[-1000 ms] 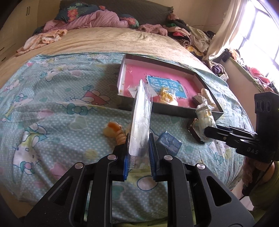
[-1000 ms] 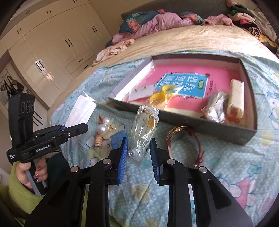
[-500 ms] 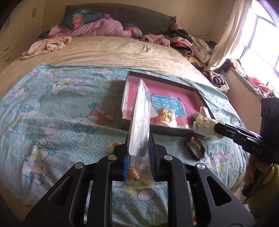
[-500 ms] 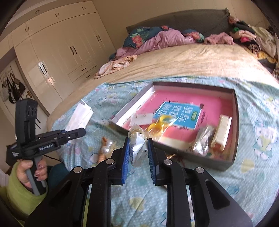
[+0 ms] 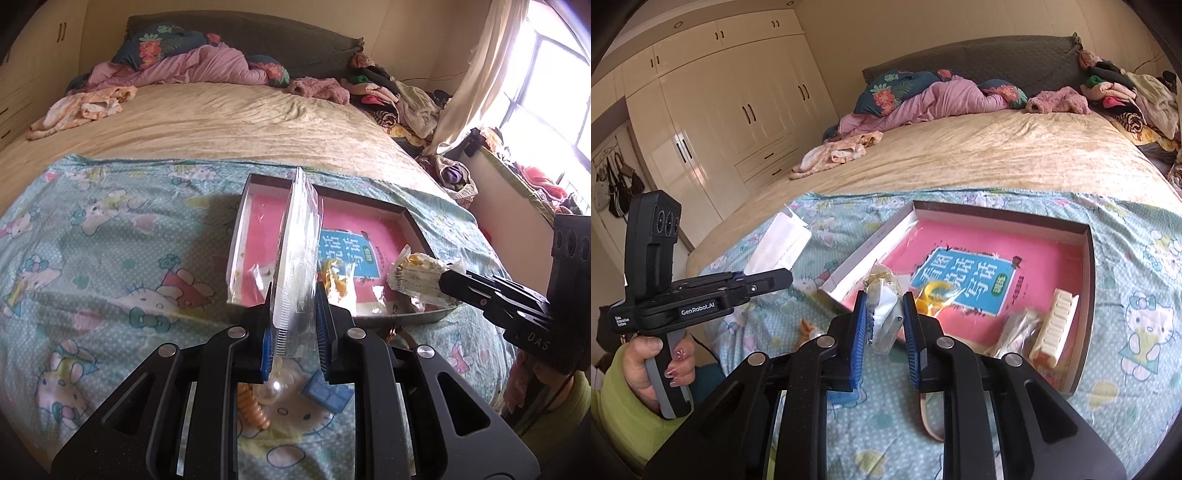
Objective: Organize jewelry
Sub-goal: 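Carry both items into the pink box and open both tools to release them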
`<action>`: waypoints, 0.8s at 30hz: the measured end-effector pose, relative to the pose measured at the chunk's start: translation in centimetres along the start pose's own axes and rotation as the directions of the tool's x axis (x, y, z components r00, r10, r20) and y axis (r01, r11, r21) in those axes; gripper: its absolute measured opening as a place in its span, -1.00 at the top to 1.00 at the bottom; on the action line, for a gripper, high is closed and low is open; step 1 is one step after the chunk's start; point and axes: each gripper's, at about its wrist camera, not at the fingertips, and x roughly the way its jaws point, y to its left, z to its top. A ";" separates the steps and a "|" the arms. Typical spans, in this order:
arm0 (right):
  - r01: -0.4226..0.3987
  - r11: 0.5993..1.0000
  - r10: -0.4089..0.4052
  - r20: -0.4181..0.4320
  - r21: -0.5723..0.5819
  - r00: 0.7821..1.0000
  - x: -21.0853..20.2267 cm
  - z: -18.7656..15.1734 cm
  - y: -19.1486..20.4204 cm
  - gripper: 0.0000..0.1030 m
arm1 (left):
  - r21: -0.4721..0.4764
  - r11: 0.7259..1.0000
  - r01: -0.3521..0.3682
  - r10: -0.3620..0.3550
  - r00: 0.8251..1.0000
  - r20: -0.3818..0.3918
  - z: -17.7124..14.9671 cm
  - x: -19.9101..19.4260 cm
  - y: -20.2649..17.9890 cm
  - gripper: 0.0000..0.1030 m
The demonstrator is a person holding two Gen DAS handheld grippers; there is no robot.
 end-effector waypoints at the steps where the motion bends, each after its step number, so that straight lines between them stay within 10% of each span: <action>1: 0.005 1.000 -0.005 0.005 -0.005 1.000 0.1 0.2 -0.1 0.65 | 0.003 1.000 0.001 -0.001 1.000 0.000 0.2 0.1 -0.1 0.78; 24: 0.080 0.996 -0.082 0.062 0.044 0.995 1.7 3.1 -4.3 0.65 | 0.069 0.997 0.028 -0.026 0.999 -0.027 3.4 5.2 -3.3 0.78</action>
